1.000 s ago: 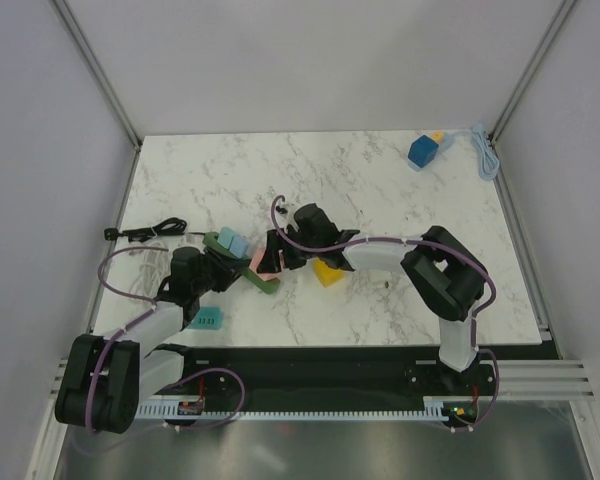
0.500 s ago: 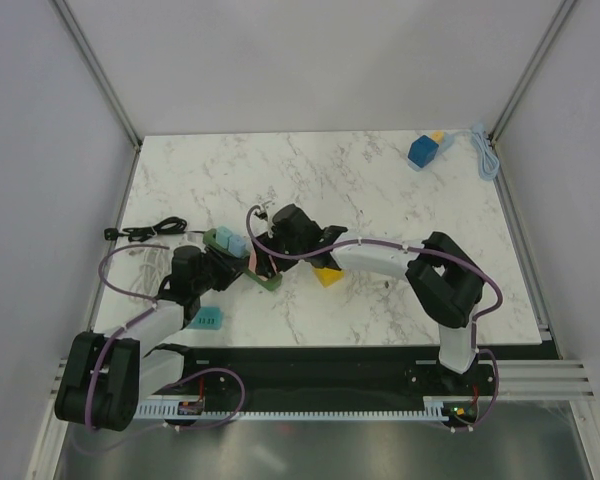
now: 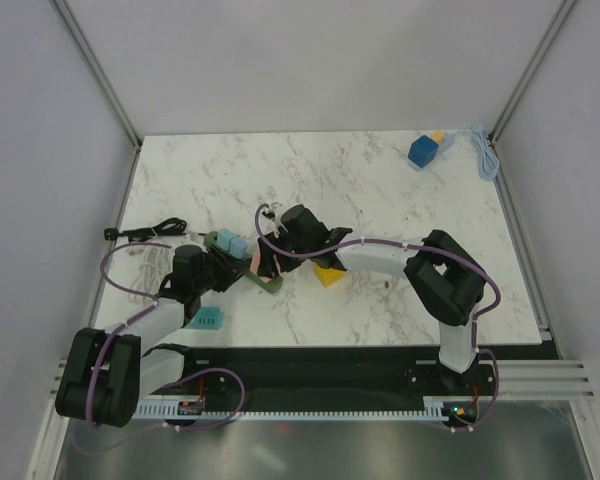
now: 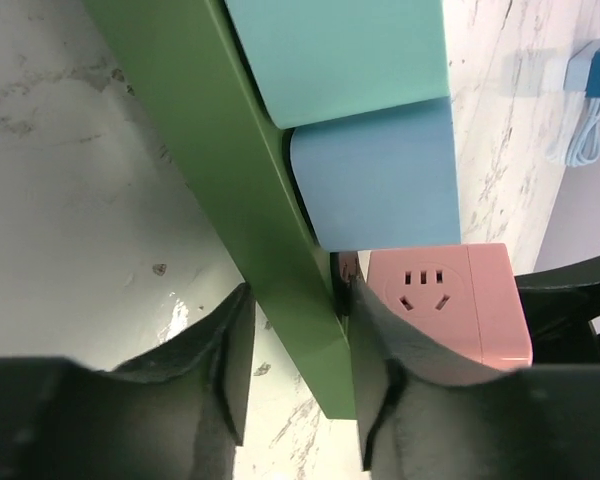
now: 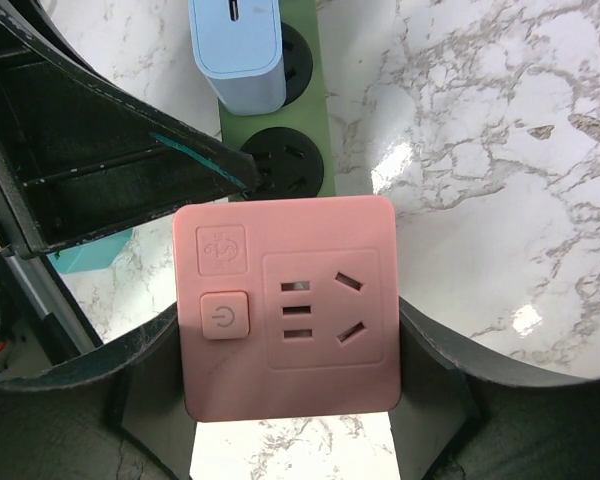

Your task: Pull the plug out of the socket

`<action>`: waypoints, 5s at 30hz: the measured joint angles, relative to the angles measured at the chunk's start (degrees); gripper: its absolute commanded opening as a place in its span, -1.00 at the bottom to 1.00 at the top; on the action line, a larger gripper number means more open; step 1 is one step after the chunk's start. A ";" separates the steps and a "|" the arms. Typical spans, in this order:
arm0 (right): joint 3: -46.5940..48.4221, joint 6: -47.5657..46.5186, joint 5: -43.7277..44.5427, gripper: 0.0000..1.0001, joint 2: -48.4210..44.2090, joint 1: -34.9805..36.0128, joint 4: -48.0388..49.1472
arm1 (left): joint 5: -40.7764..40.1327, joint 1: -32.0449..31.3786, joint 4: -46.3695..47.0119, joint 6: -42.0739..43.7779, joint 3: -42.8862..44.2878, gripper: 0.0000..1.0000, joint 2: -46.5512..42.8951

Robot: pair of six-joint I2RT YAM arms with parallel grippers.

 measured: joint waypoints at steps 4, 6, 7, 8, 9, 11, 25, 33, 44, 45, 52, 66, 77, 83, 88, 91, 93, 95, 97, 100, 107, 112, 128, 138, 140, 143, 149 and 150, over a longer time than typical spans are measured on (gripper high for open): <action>-2.29 3.13 -3.67 -1.00 -0.11 -0.98 3.34 | -0.15 0.00 -0.52 2.19 -0.04 0.39 0.55; -3.23 4.72 -5.05 -1.00 -0.11 -1.42 4.92 | -0.13 0.00 -0.50 2.75 -0.11 0.47 1.38; -3.80 5.60 -5.86 -1.00 -0.11 -1.68 5.88 | 0.04 0.00 -0.07 2.75 -0.13 0.48 1.77; -4.13 6.14 -6.23 -1.00 -0.11 -1.79 6.45 | 0.07 0.00 0.42 2.84 -0.13 0.48 1.90; -4.57 6.86 -6.80 -1.00 -0.11 -1.95 7.19 | 0.15 0.00 0.81 2.86 -0.13 0.48 2.14; -5.29 8.22 -7.72 -1.00 -0.11 -2.08 8.46 | 0.57 0.00 1.97 2.86 -0.07 0.45 3.08; -6.08 11.26 -5.38 -1.00 -0.31 -0.83 8.37 | 1.49 0.09 1.40 -0.83 2.16 -0.96 6.80; -1.27 9.60 -7.65 -1.00 -0.87 -2.12 0.48 | 2.03 0.11 0.59 -0.42 3.02 -0.95 5.25; -2.91 11.43 -14.51 -1.00 -0.07 -5.09 3.63 | 1.79 -0.28 0.20 0.02 2.73 -0.96 3.96; -2.08 10.19 -13.03 -1.00 -0.07 -4.52 1.97 | 1.79 -0.35 0.11 0.09 2.62 -0.96 3.96; 3.04 4.02 0.68 -1.00 -1.27 1.05 -7.80 | 1.14 -0.33 -0.17 1.79 1.97 -0.95 3.52; -6.08 9.35 -4.57 -1.00 -5.86 -14.93 -0.20 | 0.07 0.04 -2.58 4.42 0.79 -0.96 2.75; -5.64 -2.14 13.70 -0.58 -7.17 -14.23 -11.93 | 1.16 0.42 -0.76 4.57 0.04 -0.95 3.08; -4.57 -5.31 15.06 0.17 -6.43 -16.04 -13.46 | 1.42 0.52 0.17 4.57 -0.28 -0.96 3.28; -2.78 -6.54 13.81 0.74 -6.32 -15.85 -14.08 | 1.46 0.52 0.37 4.57 -0.35 -0.95 3.28; -1.07 -6.84 13.42 0.87 -6.32 -15.80 -14.01 | 1.49 0.55 0.37 4.57 -0.35 -0.96 3.28; -0.07 -6.80 12.72 0.92 -6.34 -15.80 -13.79 | 1.51 0.55 0.37 4.57 -0.35 -0.95 3.28; 0.72 -6.64 12.02 0.96 -6.49 -15.80 -13.44 | 1.51 0.55 0.37 4.57 -0.35 -0.96 3.28; 0.98 -6.56 11.04 0.96 -6.93 -15.69 -12.79 | 1.53 0.55 0.37 4.57 -0.35 -0.95 3.28; 0.98 -6.43 10.45 0.96 -7.65 -15.19 -11.89 | 1.53 0.55 0.37 4.57 -0.35 -0.95 3.28; 1.95 -4.94 10.05 0.96 -8.02 -11.89 -9.75 | 1.60 0.55 0.39 4.59 -0.35 -0.95 3.28; 4.26 -2.21 7.21 0.94 -7.15 -7.26 -5.68 | 1.62 0.55 0.39 4.59 -0.35 -0.96 3.28; 10.32 8.22 -1.07 0.30 9.01 -0.13 4.92 | 2.34 0.76 1.07 4.59 -0.85 -0.95 3.23; 12.81 9.92 -3.19 0.24 12.41 -0.20 7.06 | 2.38 0.76 1.07 4.59 -0.85 -0.96 3.23; 12.94 10.23 -3.67 0.19 12.63 -0.20 7.50 | 2.38 0.76 1.07 4.59 -0.85 -0.95 3.23; 13.25 10.69 -4.22 0.09 13.20 -0.20 8.26 | 2.38 0.76 1.07 4.59 -0.85 -0.95 3.23; 13.53 12.00 -4.83 -0.55 14.03 -0.48 8.96 | 2.38 0.81 0.85 4.57 -0.72 -0.95 3.37; 13.53 12.28 -4.87 -0.74 14.03 -0.57 8.85 | 2.40 0.81 0.74 4.57 -0.52 -0.95 3.56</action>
